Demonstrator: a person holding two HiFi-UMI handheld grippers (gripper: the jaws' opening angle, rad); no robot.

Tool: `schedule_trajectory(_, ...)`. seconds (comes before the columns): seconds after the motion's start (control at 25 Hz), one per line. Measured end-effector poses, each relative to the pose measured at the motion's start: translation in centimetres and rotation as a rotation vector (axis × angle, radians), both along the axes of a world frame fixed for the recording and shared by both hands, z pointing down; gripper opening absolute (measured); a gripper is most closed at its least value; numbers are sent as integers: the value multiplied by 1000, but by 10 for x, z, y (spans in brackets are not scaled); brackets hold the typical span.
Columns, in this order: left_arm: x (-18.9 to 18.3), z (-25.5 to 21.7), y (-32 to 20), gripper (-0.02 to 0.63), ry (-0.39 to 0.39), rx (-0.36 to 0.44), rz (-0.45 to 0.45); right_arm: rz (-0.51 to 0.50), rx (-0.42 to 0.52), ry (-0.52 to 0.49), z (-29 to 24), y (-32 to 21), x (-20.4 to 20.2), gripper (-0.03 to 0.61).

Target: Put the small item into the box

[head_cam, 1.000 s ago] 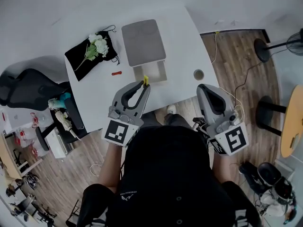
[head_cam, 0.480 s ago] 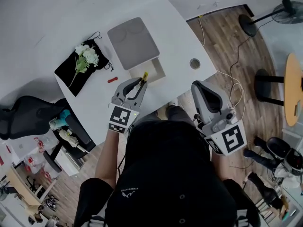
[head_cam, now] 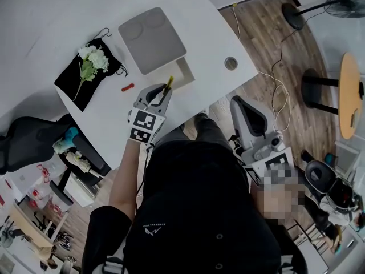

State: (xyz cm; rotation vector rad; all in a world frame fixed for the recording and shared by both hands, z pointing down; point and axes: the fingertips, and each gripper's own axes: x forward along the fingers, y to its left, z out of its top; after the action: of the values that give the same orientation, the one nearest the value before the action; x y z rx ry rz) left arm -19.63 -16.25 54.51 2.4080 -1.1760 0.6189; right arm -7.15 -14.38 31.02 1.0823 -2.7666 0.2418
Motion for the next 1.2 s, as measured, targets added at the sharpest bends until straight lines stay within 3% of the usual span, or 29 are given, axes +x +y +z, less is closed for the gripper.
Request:
schedule_trajectory(0.24,1,30,-4,60,-40,-75,30,4,-2,1,4,-1,-7,2)
schedule_trajectory(0.76,-5,76,-18,60,-163,-251,-2,31,-35,-12,10,-1,-9,2)
schedule_trajectory(1.2,5,100,-29,60,-261,-328,12,40,-51,-14,15,-3,-8,2)
